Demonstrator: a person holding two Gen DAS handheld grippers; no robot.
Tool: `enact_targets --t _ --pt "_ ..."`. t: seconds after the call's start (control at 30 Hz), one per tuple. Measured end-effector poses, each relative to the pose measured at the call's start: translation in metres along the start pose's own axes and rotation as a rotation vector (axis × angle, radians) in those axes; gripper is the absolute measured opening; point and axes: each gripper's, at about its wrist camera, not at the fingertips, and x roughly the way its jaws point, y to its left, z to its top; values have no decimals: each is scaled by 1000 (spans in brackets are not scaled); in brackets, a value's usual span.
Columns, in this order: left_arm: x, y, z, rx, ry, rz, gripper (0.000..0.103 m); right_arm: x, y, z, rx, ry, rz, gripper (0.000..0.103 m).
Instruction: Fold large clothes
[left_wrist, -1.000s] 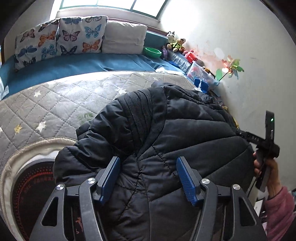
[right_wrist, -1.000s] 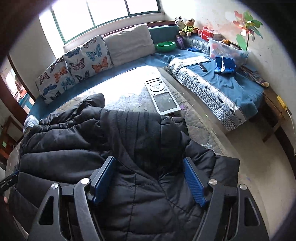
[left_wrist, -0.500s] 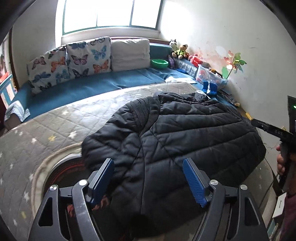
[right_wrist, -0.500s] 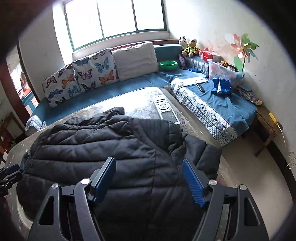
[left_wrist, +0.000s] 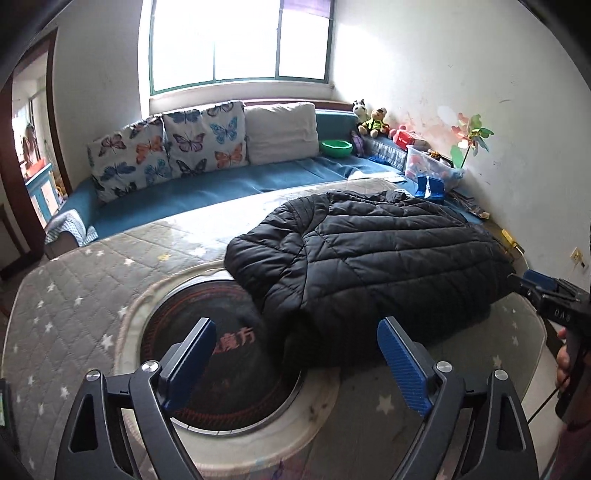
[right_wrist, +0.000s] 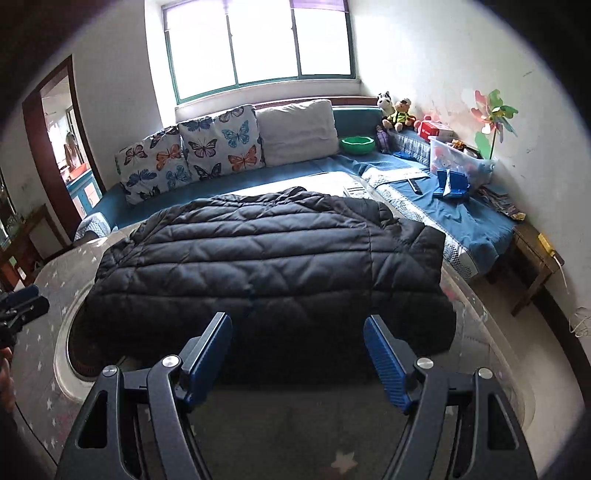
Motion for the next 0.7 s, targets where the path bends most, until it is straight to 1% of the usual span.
enact_targets --t 0.17,0.33,0.5,0.7 --pt "-38 2 -25 10 -38 36 95 -22 28 -22 -30 -13 -31 81" --pt "-64 4 -46 13 -57 45 95 -40 45 -38 -20 -28 -49 81" --pt "-79 6 -61 5 -54 40 95 -50 51 -52 31 -25 -51 81" --pt "-83 -3 -75 29 -40 47 95 -57 54 -58 41 -29 -62 81"
